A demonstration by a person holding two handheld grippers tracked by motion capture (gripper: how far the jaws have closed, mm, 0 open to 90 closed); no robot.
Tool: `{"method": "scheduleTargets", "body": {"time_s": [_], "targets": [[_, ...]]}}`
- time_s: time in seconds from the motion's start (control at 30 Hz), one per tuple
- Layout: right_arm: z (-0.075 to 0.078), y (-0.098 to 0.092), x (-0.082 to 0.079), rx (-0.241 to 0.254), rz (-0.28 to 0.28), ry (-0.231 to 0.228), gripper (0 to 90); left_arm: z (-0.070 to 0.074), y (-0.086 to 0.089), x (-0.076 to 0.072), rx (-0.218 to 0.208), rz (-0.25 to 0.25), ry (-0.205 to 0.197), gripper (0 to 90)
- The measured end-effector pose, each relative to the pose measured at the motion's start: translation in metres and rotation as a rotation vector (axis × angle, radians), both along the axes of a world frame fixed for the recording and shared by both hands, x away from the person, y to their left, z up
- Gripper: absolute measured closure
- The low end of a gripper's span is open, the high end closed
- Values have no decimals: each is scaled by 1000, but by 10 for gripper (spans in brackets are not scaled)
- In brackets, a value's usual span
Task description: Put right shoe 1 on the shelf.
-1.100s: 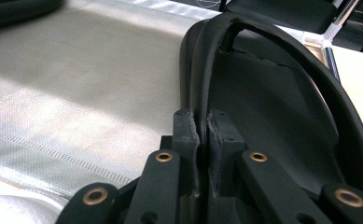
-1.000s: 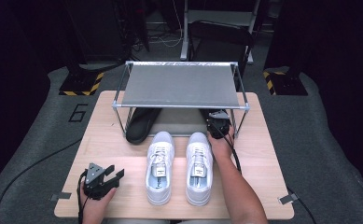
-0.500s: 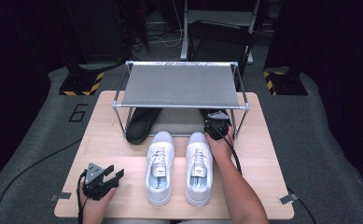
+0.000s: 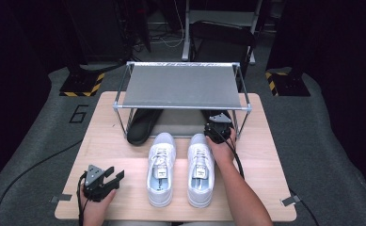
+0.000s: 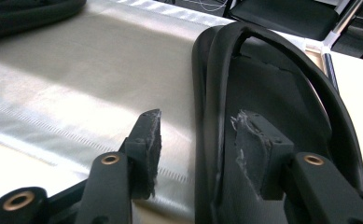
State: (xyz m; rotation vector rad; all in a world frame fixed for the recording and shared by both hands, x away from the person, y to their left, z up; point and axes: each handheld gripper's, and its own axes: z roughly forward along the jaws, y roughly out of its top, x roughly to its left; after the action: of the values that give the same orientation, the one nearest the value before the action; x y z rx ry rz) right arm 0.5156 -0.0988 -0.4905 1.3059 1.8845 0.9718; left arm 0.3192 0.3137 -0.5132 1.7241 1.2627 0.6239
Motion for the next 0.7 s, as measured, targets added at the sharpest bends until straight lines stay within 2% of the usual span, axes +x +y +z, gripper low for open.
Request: {"method": "scheduleTargets", "body": {"time_s": [0.03,0.2,0.23,0.27,0.37,0.43,0.5,0.7], "targets": [[1,-2,-2,-21,8,0,488,0,-1,0,-1,4,-2,502],[5,-4,-15,1,21,0,467,0,-1,1,5,-11,14,500],[6,-6,-17,-13,29,-4,465,0,-2,1,2,-12,13,500],[10,-7,-23,1,18,-7,457,-1,-2,1,1,-13,7,500],[12,-9,-28,6,22,-5,450,-1,-3,1,4,-15,3,499],[14,-11,-32,7,29,-5,438,0,-2,1,5,-28,22,497],[15,-12,-36,13,37,13,433,-1,-4,2,-1,-21,11,498],[16,-13,-49,10,79,6,453,1,-5,2,2,-33,17,505]]}}
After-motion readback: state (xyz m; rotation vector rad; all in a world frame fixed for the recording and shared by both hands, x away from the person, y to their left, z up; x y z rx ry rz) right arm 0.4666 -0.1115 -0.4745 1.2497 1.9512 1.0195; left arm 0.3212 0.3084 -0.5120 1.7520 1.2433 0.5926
